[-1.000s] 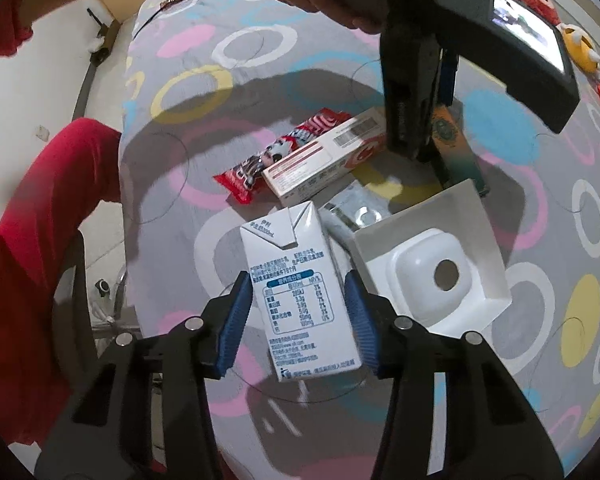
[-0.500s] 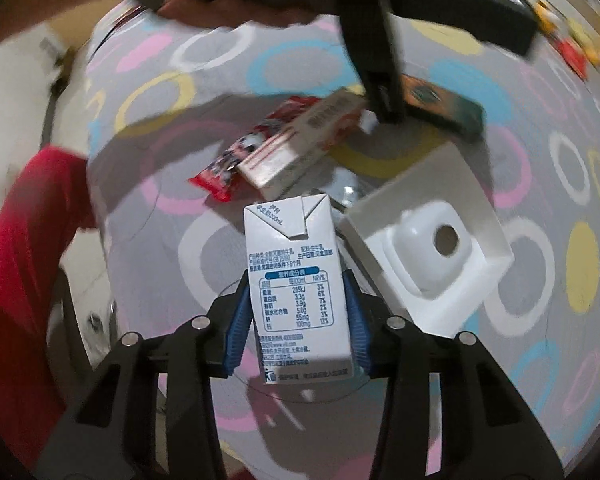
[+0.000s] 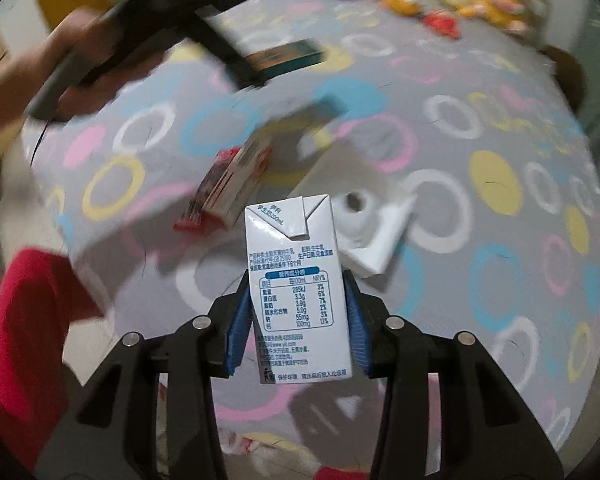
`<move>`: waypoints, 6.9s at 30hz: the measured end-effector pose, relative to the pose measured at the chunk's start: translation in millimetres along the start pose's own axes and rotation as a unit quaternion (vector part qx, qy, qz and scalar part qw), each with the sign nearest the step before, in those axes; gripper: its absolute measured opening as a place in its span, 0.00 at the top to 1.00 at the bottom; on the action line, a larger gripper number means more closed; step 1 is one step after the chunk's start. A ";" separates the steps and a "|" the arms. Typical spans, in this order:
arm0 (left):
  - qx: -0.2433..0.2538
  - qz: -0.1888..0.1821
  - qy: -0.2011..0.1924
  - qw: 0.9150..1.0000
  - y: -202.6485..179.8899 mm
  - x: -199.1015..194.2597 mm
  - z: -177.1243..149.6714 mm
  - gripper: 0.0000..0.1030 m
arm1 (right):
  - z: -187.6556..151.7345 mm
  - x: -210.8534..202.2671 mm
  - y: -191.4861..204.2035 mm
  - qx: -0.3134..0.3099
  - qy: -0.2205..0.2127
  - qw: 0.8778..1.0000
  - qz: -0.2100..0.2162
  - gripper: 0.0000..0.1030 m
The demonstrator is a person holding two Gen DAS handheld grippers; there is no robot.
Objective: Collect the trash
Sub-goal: 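Grasp the dark green box with left tool while right tool grasps the milk carton, then carry the green box and milk carton down toward the white bag, then open both tools to drop the box and carton into the bag, then raise both tools back toward the remaining trash on the bed, then grasp the red-white toothpaste box with left tool while right tool grasps the white tray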
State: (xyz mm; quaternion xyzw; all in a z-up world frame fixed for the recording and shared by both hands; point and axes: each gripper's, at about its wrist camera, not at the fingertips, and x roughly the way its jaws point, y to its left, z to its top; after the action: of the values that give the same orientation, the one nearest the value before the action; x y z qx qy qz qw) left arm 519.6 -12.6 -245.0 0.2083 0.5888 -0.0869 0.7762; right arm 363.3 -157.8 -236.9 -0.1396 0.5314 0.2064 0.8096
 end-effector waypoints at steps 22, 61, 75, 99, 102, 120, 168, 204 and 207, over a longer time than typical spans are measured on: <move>-0.031 -0.050 -0.087 0.994 -86.6 -187.2 -213.5 0.65 | -76.3 -173.8 76.0 0.082 -0.141 0.985 -0.060 0.59; -0.053 -0.097 -0.018 0.994 -174.5 -123.9 -338.1 0.65 | -177.2 -142.8 119.7 0.123 -0.103 0.987 -0.031 0.59; -0.033 -0.128 0.043 0.990 -199.0 -46.1 -346.3 0.65 | -205.1 -62.6 97.8 0.185 -0.037 0.982 -0.009 0.59; -0.014 -0.164 0.153 0.974 -246.6 89.0 -351.0 0.65 | -269.3 97.5 55.7 0.314 0.080 0.946 0.027 0.59; -0.019 -0.163 0.159 0.974 -249.3 100.4 -349.8 0.65 | -273.9 118.0 51.8 0.327 0.091 0.940 0.027 0.59; -0.035 -0.169 0.210 0.962 -264.3 165.3 -345.1 0.64 | -289.6 199.2 44.6 0.393 0.127 0.910 0.045 0.59; -0.066 -0.149 0.108 0.981 -216.1 14.5 -350.3 0.23 | -254.1 43.7 82.7 0.244 0.045 0.969 0.005 0.20; -0.090 -0.124 0.063 0.986 -43.0 -116.2 -77.6 0.19 | 0.6 -107.6 -36.1 -0.209 -0.116 0.971 0.014 0.16; -0.094 -0.130 0.082 0.984 -46.4 -89.3 -65.8 0.19 | 10.3 -83.3 -35.6 -0.219 -0.095 0.971 0.030 0.16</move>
State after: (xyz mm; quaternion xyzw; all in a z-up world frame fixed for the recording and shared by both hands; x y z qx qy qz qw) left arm 418.2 -36.1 -184.9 0.0621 0.6784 -0.1138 0.7232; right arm 359.7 -199.9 -156.0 -0.2774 0.3977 0.3548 0.7994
